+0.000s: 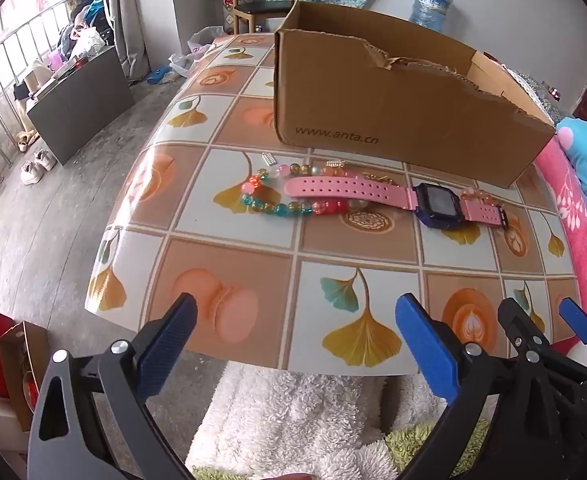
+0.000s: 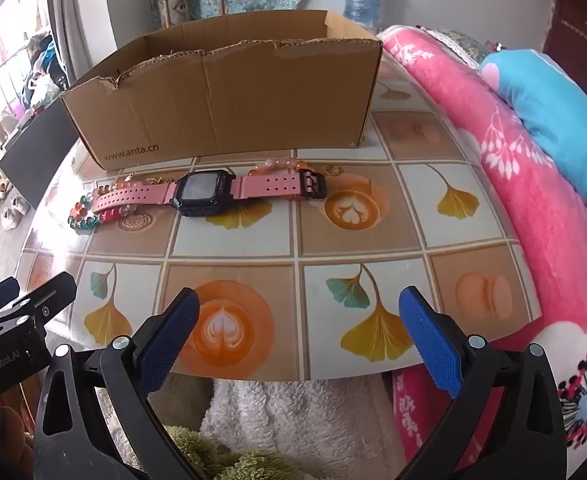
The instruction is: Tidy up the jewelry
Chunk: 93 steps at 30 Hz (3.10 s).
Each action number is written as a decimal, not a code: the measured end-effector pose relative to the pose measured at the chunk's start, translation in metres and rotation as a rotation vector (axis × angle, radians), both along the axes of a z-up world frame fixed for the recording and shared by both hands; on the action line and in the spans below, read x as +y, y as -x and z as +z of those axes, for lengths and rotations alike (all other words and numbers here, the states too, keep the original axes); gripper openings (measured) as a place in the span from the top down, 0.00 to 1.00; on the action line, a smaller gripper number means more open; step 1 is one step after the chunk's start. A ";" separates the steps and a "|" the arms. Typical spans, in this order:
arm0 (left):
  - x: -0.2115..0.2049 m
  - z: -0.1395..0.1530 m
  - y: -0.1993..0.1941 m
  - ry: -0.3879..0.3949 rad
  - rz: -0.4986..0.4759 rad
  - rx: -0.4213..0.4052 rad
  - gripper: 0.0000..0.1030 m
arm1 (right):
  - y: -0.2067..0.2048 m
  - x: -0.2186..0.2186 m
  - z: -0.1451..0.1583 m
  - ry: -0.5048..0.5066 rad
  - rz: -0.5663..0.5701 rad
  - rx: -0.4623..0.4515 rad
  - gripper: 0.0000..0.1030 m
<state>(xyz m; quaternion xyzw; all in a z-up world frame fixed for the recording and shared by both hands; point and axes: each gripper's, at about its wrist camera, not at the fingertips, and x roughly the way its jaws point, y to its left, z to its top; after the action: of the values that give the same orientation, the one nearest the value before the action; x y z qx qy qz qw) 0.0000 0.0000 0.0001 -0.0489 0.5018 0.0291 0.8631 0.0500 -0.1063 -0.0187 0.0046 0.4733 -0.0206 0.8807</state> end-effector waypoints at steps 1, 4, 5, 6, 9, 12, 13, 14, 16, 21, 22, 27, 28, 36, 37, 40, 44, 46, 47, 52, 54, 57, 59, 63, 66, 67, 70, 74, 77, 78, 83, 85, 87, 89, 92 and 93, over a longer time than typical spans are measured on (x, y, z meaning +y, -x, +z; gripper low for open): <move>0.000 0.000 0.000 0.000 0.000 -0.002 0.05 | 0.000 0.000 0.000 0.000 -0.001 -0.002 0.07; 0.007 -0.001 0.005 0.001 -0.001 -0.007 0.05 | -0.001 0.005 -0.003 -0.002 0.000 -0.001 0.07; 0.008 -0.001 0.006 0.002 -0.002 -0.008 0.05 | -0.001 0.005 -0.004 -0.005 -0.001 -0.002 0.07; 0.009 -0.001 0.008 0.002 -0.003 -0.009 0.05 | -0.001 0.006 -0.004 -0.003 -0.002 -0.004 0.07; 0.006 -0.004 0.004 -0.006 0.002 0.001 0.05 | -0.003 0.008 -0.003 -0.005 -0.004 -0.004 0.07; 0.006 -0.004 0.005 -0.009 0.002 -0.002 0.05 | 0.000 0.005 -0.002 -0.009 0.012 0.003 0.07; 0.006 -0.005 0.006 -0.008 0.002 -0.003 0.05 | 0.001 0.005 -0.002 -0.009 0.012 0.004 0.07; 0.007 -0.003 0.001 -0.011 0.011 0.003 0.05 | 0.000 0.006 -0.002 -0.009 0.012 0.004 0.07; 0.007 -0.003 0.001 -0.011 0.012 0.003 0.05 | 0.000 0.005 -0.001 -0.011 0.014 0.006 0.07; 0.008 -0.003 0.001 -0.011 0.011 0.006 0.05 | -0.001 0.006 -0.001 -0.010 0.021 0.013 0.07; 0.008 -0.003 0.001 -0.011 0.012 0.006 0.05 | 0.000 0.007 -0.001 -0.010 0.022 0.014 0.07; 0.012 -0.005 0.001 -0.012 0.019 0.009 0.05 | 0.000 0.007 -0.003 -0.011 0.027 0.017 0.07; 0.011 -0.005 0.000 -0.014 0.021 0.009 0.05 | 0.000 0.007 -0.003 -0.009 0.027 0.017 0.07; 0.010 -0.004 0.000 -0.020 0.027 0.009 0.05 | -0.001 0.007 -0.004 -0.009 0.028 0.019 0.07; 0.010 -0.004 0.000 -0.021 0.026 0.009 0.05 | -0.001 0.007 -0.004 -0.009 0.028 0.020 0.07; 0.010 -0.004 0.000 -0.019 0.027 0.009 0.05 | -0.001 0.006 -0.004 -0.009 0.027 0.021 0.07; 0.010 -0.004 0.000 -0.021 0.027 0.009 0.05 | -0.001 0.007 -0.004 -0.009 0.027 0.021 0.07; 0.009 -0.003 0.000 -0.021 0.027 0.010 0.05 | -0.001 0.007 -0.005 -0.008 0.027 0.020 0.07; 0.009 -0.003 0.000 -0.020 0.027 0.010 0.05 | -0.001 0.007 -0.005 -0.008 0.027 0.020 0.07; 0.009 -0.003 0.000 -0.020 0.027 0.008 0.05 | -0.001 0.007 -0.005 -0.008 0.028 0.020 0.07; 0.009 -0.003 0.000 -0.020 0.026 0.010 0.05 | -0.001 0.006 -0.005 -0.008 0.028 0.020 0.07; 0.009 -0.003 0.000 -0.020 0.026 0.010 0.05 | -0.001 0.007 -0.005 -0.007 0.028 0.020 0.07; 0.009 -0.003 0.000 -0.019 0.026 0.010 0.05 | -0.001 0.007 -0.005 -0.008 0.028 0.021 0.07; 0.009 -0.003 0.000 -0.020 0.025 0.009 0.05 | -0.001 0.007 -0.005 -0.007 0.027 0.020 0.07; 0.009 -0.003 0.000 -0.020 0.025 0.010 0.05 | -0.001 0.007 -0.005 -0.006 0.027 0.021 0.07; 0.010 -0.003 0.000 -0.020 0.026 0.010 0.05 | -0.001 0.007 -0.005 -0.006 0.027 0.021 0.07; 0.010 -0.003 0.000 -0.019 0.026 0.010 0.05 | -0.001 0.007 -0.005 -0.005 0.028 0.022 0.07; 0.010 -0.003 0.000 -0.019 0.026 0.009 0.05 | 0.000 0.006 -0.005 -0.006 0.026 0.021 0.07; 0.010 -0.003 0.000 -0.020 0.026 0.009 0.05 | 0.000 0.007 -0.005 -0.006 0.026 0.021 0.07; 0.010 -0.003 0.000 -0.020 0.026 0.009 0.05 | 0.000 0.006 -0.005 -0.006 0.026 0.021 0.07; 0.010 -0.003 0.000 -0.020 0.026 0.009 0.05 | -0.001 0.007 -0.005 -0.005 0.026 0.022 0.07; 0.010 -0.003 0.000 -0.019 0.026 0.009 0.05 | 0.000 0.006 -0.005 -0.004 0.027 0.022 0.07; 0.010 -0.003 0.000 -0.019 0.026 0.008 0.05 | -0.001 0.006 -0.004 0.001 0.027 0.021 0.07; 0.011 -0.003 0.000 -0.017 0.028 0.007 0.05 | -0.001 0.005 -0.003 0.005 0.024 0.020 0.07; 0.014 -0.003 0.001 -0.009 0.030 0.005 0.05 | -0.003 0.006 -0.001 0.022 0.020 0.011 0.07; 0.015 -0.004 0.001 -0.008 0.029 0.004 0.05 | -0.003 0.006 0.000 0.029 0.020 0.010 0.07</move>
<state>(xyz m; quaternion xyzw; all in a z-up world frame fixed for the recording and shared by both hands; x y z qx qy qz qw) -0.0010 0.0147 -0.0034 -0.0525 0.5025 0.0438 0.8619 0.0529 -0.0999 -0.0185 -0.0128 0.4773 -0.0188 0.8784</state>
